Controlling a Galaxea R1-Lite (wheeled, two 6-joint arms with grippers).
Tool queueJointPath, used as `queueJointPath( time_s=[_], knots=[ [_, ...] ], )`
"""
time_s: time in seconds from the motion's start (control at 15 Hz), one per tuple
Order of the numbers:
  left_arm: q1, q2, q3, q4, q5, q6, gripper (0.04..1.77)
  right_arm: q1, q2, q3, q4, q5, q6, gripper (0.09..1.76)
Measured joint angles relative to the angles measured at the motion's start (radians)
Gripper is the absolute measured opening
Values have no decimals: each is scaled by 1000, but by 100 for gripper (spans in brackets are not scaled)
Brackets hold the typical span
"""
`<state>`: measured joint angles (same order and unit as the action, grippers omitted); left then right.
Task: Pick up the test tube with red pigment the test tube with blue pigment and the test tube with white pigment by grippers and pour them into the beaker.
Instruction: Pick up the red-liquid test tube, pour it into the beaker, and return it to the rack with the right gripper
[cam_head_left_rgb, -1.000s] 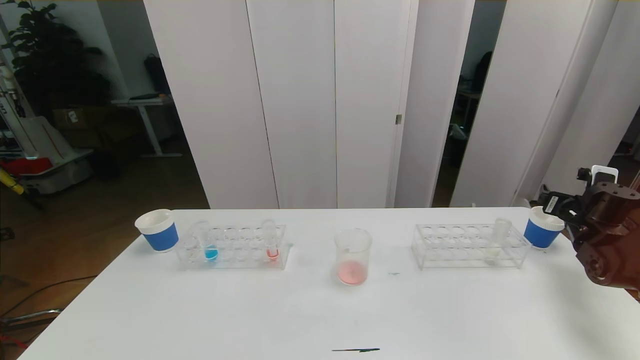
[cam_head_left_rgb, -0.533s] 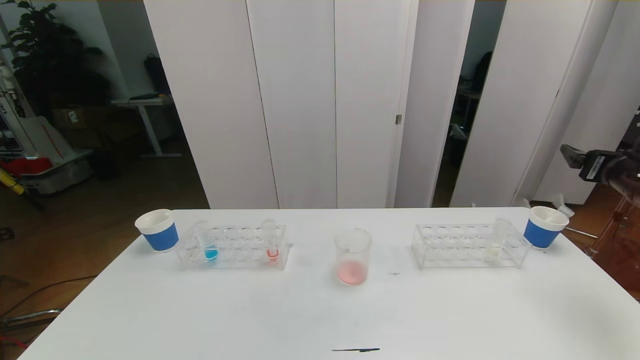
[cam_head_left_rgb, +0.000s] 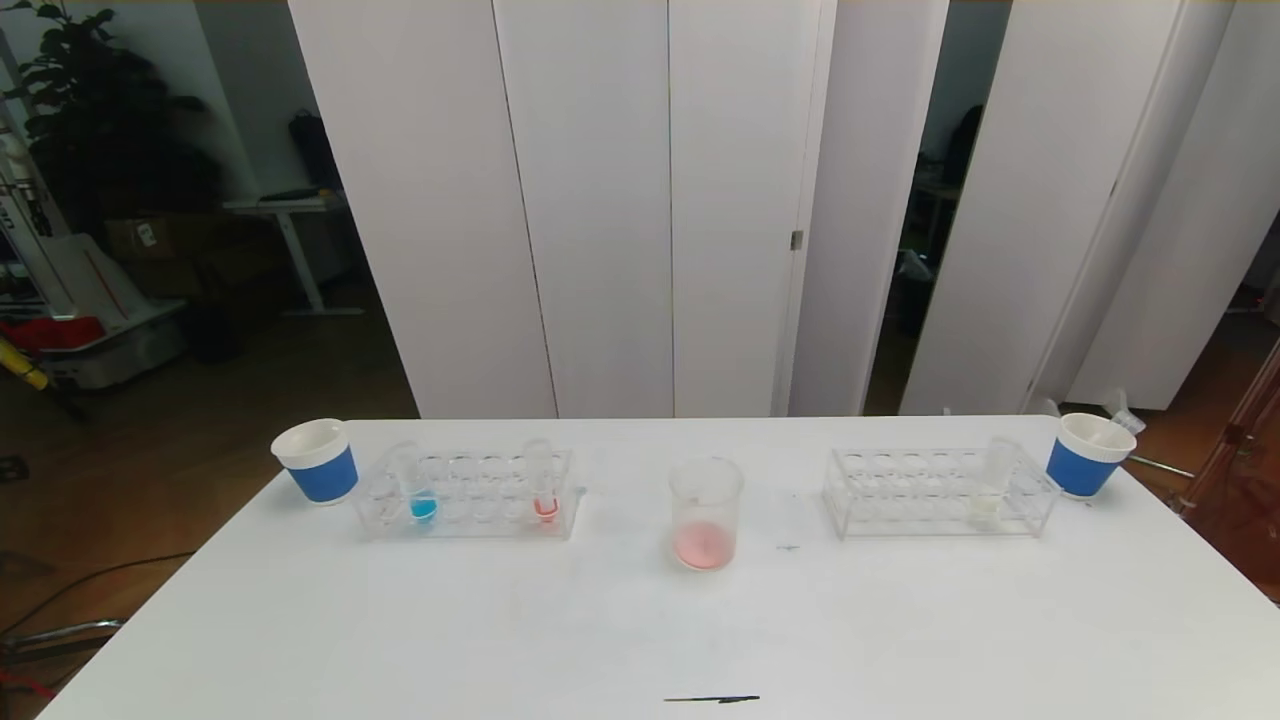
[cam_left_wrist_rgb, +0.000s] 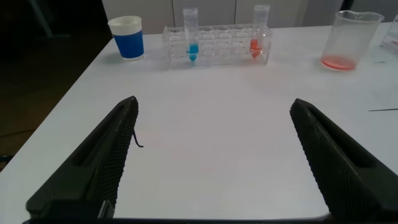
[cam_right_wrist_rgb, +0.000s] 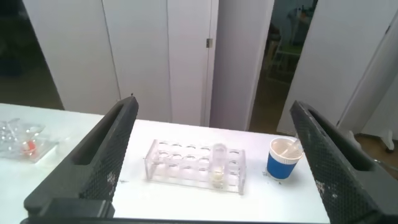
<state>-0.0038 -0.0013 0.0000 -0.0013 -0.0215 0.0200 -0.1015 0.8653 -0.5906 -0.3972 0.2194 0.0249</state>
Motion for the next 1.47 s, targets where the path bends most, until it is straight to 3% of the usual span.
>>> queueJointPath(
  time_s=[0.4,0.53,0.93,1.33,1.47],
  knots=[
    [0,0,0,0,0,0,175,83,-581,50,478,-37,-1,175],
    [0,0,0,0,0,0,175,91,-714,122,564,-70,1,175],
    [0,0,0,0,0,0,175,97,-857,442,558,-96,4,174],
    [0,0,0,0,0,0,175,97,-867,511,525,-142,121,174],
    [0,0,0,0,0,0,175,97,-867,515,521,-234,79,174]
  ],
)
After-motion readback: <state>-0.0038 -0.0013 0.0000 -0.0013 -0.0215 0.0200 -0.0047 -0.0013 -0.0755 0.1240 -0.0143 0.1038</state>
